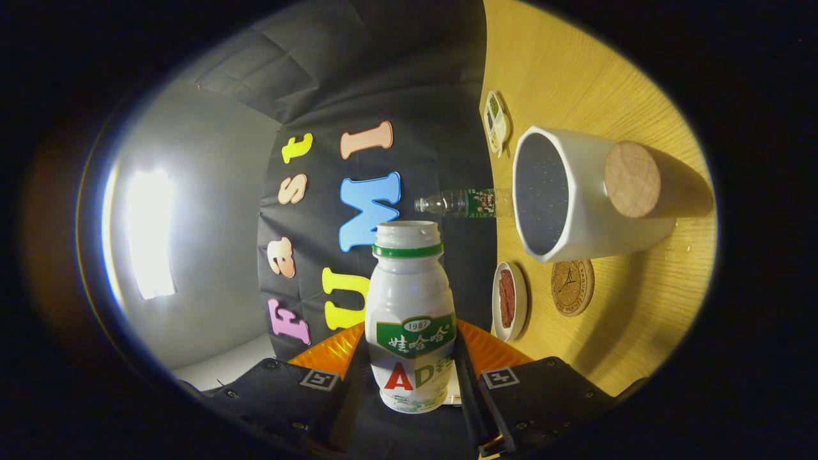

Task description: Take the bottle from table, then pour the juice into the cup, finally place the bottle on the coaster

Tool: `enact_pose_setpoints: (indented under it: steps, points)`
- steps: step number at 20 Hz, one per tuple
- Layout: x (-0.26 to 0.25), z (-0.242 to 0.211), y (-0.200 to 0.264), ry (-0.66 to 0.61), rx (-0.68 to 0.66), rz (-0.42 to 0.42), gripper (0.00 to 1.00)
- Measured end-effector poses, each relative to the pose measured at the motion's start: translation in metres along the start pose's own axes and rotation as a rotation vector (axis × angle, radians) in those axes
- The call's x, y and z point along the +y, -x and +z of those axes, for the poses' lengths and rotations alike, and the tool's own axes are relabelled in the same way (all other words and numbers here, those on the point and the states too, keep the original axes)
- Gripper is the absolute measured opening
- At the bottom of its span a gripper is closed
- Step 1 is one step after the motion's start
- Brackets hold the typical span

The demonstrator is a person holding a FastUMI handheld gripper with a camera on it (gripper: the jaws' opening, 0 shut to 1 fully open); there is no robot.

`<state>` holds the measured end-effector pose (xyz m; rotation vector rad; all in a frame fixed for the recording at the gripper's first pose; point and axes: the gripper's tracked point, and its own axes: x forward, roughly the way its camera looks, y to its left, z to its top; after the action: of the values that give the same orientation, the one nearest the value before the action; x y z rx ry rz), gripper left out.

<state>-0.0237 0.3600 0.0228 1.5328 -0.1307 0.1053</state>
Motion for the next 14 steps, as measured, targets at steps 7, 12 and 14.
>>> enact_pose_setpoints:
  steps: [7, 12, 14]
  points:
    - [0.008, 0.004, 0.003, -0.061, -0.002, 0.016, 0.66]
    - [0.012, 0.001, 0.004, -0.069, 0.009, 0.018, 0.67]
    - [0.014, 0.000, 0.004, -0.072, 0.011, 0.024, 0.66]
